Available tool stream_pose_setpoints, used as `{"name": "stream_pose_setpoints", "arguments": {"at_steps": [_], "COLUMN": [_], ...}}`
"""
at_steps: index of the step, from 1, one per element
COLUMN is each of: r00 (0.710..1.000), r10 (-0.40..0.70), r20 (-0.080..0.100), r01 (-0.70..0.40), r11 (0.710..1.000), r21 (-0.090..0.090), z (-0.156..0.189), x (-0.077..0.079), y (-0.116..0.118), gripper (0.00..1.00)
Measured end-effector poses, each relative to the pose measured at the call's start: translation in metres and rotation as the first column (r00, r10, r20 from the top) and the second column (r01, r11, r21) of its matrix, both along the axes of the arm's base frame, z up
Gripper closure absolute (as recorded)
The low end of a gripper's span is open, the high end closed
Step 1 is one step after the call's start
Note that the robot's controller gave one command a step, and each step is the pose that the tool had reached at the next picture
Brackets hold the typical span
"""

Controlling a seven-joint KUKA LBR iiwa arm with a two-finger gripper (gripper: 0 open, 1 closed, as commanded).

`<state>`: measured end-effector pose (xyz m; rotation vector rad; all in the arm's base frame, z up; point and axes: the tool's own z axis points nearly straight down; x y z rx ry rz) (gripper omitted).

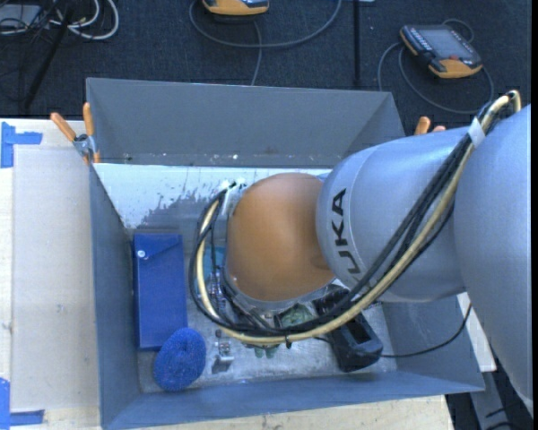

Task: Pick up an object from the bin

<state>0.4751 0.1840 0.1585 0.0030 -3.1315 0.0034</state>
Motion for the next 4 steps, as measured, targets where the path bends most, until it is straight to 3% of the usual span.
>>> {"name": "stream_pose_setpoints", "arguments": {"at_steps": [1,2,3,4], "r00": [1.000,0.989,0.989,0.994], "r10": [-0.003,0.150,0.149,0.109], "r20": [0.007,0.009,0.009,0.010], "r01": [0.003,-0.150,-0.149,-0.109], "r11": [1.000,0.989,0.989,0.994], "r21": [0.002,-0.002,-0.001,0.002], "z": [0.003,-0.074,-0.074,0.050], "x": [0.002,0.008,0.008,0.020], "y": [-0.001,0.053,0.053,0.033], "gripper": [0.00,1.00,1.00,1.00]}}
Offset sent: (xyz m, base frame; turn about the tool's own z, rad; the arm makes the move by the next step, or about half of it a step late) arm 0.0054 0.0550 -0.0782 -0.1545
